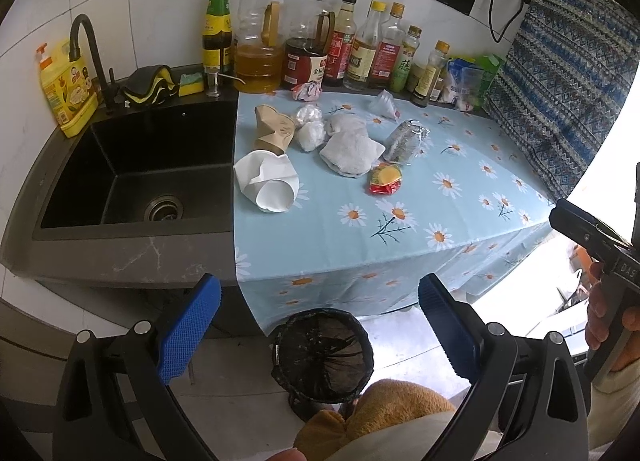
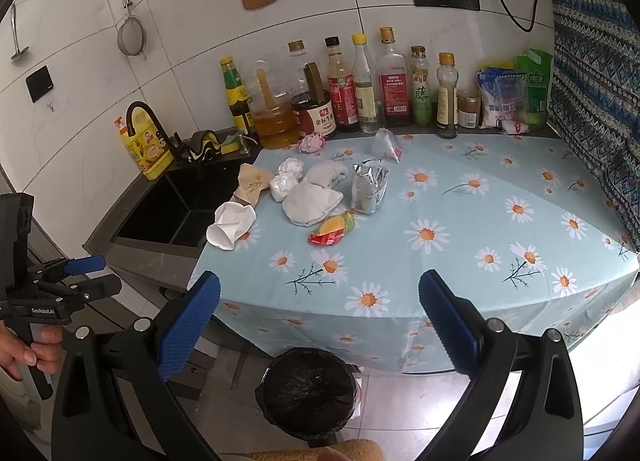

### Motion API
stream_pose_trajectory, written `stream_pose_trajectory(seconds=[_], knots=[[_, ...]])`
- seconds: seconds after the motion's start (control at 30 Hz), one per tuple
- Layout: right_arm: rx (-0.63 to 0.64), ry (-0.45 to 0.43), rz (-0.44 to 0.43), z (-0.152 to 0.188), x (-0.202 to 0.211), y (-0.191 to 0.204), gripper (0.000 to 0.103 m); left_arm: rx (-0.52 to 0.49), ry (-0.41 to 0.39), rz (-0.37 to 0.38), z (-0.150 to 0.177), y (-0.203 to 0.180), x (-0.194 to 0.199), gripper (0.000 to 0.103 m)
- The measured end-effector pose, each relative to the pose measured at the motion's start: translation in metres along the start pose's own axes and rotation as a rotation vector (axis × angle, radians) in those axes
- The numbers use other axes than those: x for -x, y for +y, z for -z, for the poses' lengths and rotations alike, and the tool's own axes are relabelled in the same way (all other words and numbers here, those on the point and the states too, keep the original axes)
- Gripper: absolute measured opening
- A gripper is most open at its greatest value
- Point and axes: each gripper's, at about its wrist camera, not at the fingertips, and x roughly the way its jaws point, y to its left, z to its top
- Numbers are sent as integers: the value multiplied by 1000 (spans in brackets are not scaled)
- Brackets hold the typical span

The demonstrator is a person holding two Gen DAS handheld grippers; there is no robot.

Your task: Collect trash

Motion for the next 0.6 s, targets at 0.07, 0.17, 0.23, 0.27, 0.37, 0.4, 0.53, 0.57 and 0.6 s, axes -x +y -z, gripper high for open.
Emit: stream_pose_trajectory(seconds=[0.07,0.17,0.23,0.27,0.37,0.4,0.53,0.57,0.6], knots=[[-1,1,-4,0,-1,1,99,-3,-2,-1,0,0,1,96],[-1,1,-4,0,-1,1,99,1,0,5,0,-1,1,96],[-2,-1,-4,1,-1,1,99,-3,-1,2,-1,-2,1,96],[0,-1,-4,1,-1,1,99,-3,0,-2,-1,-2,0,96],[3,-1,-5,2,-2,1,99,-2,-5,-11,-2,-1,-1,96],[5,1,-5,2,-2,1,99,0,-5,-19,-3,-1,-2,96],[14,11,-14,-9,-8,-2,99,13,2,-34,-9,0,-10,96],[15,14,-13,-11,-10,-4,99,18,6,-37,-12,0,-13,96],[14,17,-14,-15,-12,-7,99,27,11,-36,-15,1,-17,96]])
